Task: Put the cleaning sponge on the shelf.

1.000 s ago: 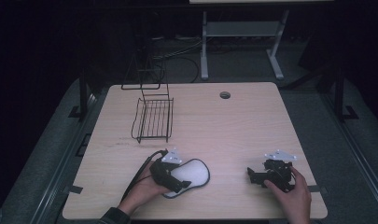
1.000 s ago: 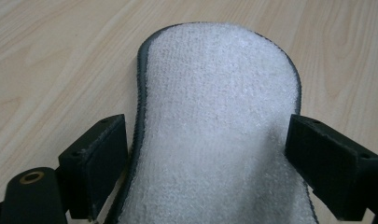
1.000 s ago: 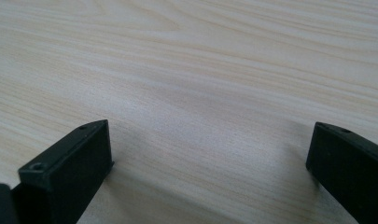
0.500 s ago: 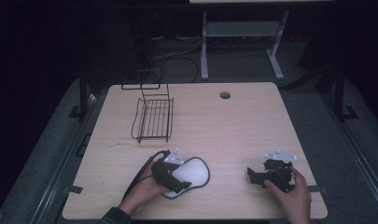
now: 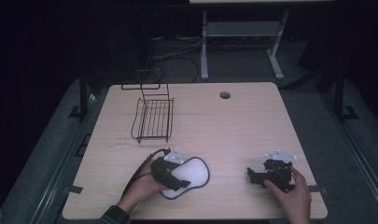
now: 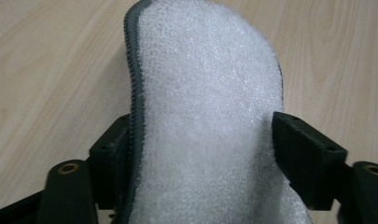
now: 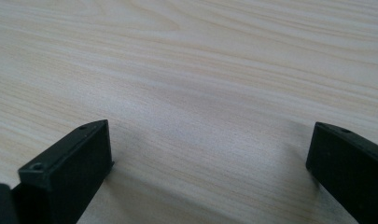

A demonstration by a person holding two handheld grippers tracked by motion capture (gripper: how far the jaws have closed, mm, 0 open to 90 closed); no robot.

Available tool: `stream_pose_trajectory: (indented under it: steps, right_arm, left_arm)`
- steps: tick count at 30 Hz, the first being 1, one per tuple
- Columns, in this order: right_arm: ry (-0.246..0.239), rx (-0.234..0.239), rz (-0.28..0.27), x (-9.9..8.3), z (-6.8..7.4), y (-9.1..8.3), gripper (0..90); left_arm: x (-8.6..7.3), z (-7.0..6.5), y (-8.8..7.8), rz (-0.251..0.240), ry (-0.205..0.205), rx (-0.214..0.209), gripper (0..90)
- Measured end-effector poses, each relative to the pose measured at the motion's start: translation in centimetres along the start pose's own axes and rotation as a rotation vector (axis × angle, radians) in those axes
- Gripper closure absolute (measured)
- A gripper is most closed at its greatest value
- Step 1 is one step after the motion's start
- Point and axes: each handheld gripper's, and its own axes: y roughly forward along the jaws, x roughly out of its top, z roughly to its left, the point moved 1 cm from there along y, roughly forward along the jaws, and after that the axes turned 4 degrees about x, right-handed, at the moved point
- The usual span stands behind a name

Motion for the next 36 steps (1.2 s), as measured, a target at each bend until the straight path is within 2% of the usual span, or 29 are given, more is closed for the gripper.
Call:
stream_pose_trajectory:
  steps: [8,17,24,32,36]
  right_arm:
    - [0.0,0.0,0.0,0.0,0.0,0.0,0.0]
    - [0.0,0.0,0.0,0.0,0.0,0.0,0.0]
    - [0.0,0.0,0.0,0.0,0.0,0.0,0.0]
    - [0.0,0.0,0.0,0.0,0.0,0.0,0.0]
    - [0.0,0.0,0.0,0.0,0.0,0.0,0.0]
  left_arm:
    - [0.2,0.5,-1.2,-0.051,-0.008,-0.026,42.9]
    - [0.3,1.0,-2.1,-0.087,-0.056,-0.062,54.3]
    - [0.5,1.2,-2.7,-0.105,-0.075,-0.09,60.8]
    - [0.7,1.5,-3.4,-0.149,-0.132,-0.133,67.5]
    - [0.9,1.5,-3.8,-0.157,-0.138,-0.133,70.0]
